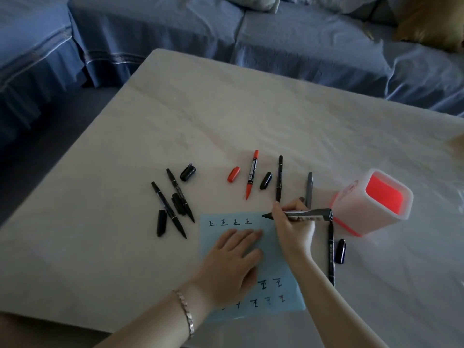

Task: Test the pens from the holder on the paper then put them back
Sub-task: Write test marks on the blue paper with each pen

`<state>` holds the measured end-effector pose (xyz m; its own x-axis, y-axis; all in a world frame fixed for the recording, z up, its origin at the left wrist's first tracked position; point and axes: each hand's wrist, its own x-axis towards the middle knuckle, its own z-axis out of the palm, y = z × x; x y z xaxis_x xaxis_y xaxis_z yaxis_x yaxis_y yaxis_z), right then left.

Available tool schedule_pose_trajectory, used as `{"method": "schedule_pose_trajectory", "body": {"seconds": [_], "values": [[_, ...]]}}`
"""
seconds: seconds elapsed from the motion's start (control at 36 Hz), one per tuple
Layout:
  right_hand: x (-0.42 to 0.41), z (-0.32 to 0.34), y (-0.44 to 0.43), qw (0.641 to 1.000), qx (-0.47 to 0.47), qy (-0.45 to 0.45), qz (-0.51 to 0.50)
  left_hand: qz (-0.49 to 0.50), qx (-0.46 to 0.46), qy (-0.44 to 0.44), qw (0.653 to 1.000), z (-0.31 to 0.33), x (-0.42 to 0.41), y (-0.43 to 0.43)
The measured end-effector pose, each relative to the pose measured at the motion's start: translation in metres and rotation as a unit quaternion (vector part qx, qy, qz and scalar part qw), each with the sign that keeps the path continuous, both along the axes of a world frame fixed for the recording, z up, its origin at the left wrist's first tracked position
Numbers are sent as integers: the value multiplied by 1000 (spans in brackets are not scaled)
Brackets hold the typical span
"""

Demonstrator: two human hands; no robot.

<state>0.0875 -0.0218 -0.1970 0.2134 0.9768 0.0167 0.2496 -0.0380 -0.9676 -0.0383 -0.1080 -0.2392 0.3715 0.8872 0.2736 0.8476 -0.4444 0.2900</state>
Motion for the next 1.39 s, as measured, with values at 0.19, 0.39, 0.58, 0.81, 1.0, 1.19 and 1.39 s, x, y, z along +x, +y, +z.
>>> {"method": "schedule_pose_trajectory", "body": {"seconds": [0.19,0.39,0.58,0.81,1.0,1.19,1.39], "values": [[-2,-9,-1,998,36,-44,17,4,-13,-5,1000,3,0,2],[-2,-10,-1,996,47,-64,28,3,-21,-35,999,7,0,1],[-1,-10,0,996,46,-77,15,7,-35,-26,999,8,1,1],[-1,-12,0,995,53,-85,25,7,-39,-27,999,7,1,2],[-2,-12,0,995,49,-83,7,7,-37,-31,999,7,0,2],[0,-12,1,995,48,-81,19,7,-37,-30,999,6,1,3],[-1,-14,0,994,50,-90,30,12,-37,-15,999,6,0,2]]}}
